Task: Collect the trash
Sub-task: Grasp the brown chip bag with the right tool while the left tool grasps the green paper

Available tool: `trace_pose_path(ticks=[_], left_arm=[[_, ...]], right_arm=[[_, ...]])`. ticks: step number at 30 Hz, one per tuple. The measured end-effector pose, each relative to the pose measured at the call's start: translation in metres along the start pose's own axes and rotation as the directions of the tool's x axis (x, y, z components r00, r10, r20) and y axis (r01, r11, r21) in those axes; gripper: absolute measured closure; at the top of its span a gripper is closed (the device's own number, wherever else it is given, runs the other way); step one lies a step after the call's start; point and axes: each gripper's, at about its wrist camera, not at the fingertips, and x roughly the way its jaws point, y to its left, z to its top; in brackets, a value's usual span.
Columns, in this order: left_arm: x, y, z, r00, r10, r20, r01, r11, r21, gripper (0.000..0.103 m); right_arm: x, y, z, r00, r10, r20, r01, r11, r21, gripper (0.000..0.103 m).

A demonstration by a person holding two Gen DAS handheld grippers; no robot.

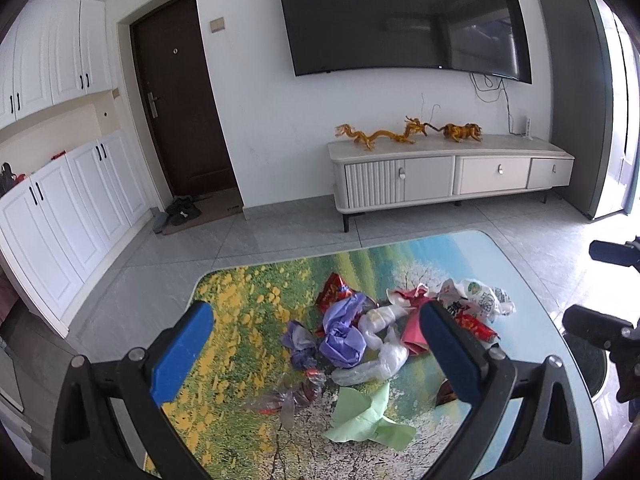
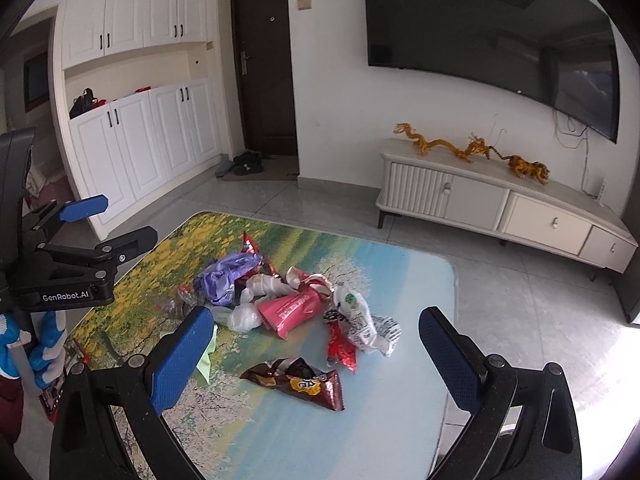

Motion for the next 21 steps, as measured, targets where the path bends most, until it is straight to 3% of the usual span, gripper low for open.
trace_pose_path(ticks=[8,15,21], left_arm=[[0.024,0.009,-0.026,0.992,-0.103,-0.07,0.102,0.995,-0.017,0.0],[0.054,-0.01,-0.061,0.955,-0.234,-0.181,0.239,0.971,0.006,0.0],[0.081,-0.022,-0.079,0.939,-0.227,-0.256,0.239,0.971,0.015,0.0]], right_arm=[[0.044,-0.003,-0.031,0.989,0.069,-0.134,-0.073,0.997,-0.024,0.004],[0.088,-0.008,-0.059,0.961,0.136,-0.24,-0.146,0.989,-0.027,0.006],[0.106,-0.016,-0.066,0.943,0.19,-0.272,-0.204,0.979,-0.022,0.009]])
